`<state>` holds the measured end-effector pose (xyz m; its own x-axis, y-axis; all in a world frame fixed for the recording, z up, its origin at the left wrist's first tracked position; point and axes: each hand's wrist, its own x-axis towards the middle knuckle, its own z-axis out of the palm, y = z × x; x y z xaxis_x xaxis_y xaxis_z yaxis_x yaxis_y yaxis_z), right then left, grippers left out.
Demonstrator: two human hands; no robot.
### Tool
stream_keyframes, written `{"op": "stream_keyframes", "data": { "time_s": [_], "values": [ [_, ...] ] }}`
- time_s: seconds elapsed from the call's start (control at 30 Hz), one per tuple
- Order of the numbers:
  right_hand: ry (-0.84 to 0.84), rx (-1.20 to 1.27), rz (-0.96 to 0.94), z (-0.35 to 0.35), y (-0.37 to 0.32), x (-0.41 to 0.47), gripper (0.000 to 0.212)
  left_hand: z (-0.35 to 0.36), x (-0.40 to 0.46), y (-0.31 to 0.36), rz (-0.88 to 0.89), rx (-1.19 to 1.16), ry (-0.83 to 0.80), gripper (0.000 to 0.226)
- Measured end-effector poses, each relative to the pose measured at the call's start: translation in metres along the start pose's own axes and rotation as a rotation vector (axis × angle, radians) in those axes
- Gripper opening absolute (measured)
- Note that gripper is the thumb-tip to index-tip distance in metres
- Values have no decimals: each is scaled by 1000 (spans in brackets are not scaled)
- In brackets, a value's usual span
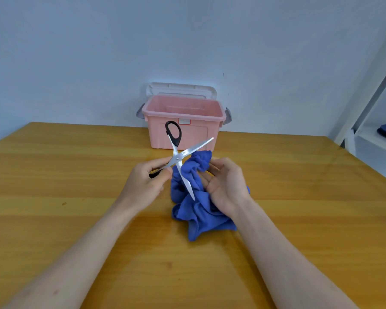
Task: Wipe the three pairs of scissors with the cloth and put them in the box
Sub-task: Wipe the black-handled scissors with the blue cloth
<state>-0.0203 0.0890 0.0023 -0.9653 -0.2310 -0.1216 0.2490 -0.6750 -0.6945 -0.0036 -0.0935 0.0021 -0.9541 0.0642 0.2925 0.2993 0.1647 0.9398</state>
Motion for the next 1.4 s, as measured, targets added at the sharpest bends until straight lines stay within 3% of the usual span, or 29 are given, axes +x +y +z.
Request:
{"op": "stream_keyframes", "data": {
  "time_s": [0.2, 0.33, 0.47, 0.63, 0.87, 1.4],
  "values": [
    [-14, -304, -135, 4, 13, 0, 17, 4, -4, 2, -3, 60, -21, 51],
    [26, -495, -188, 4, 20, 0, 11, 8, -6, 3, -2, 51, -63, 33],
    [-26, -517, -109, 7, 21, -3, 29, 12, -8, -3, -4, 72, -93, 35],
    [-8, -458, -113, 6, 21, -4, 26, 17, -12, 5, 65, 129, -118, 43],
    [-41, -401, -57, 6, 20, 0, 14, 12, -7, 3, -16, 21, -98, 42],
    [-209, -897, -177, -9, 6, 0, 23, 8, -8, 10, 35, 90, -20, 31]
  ]
}}
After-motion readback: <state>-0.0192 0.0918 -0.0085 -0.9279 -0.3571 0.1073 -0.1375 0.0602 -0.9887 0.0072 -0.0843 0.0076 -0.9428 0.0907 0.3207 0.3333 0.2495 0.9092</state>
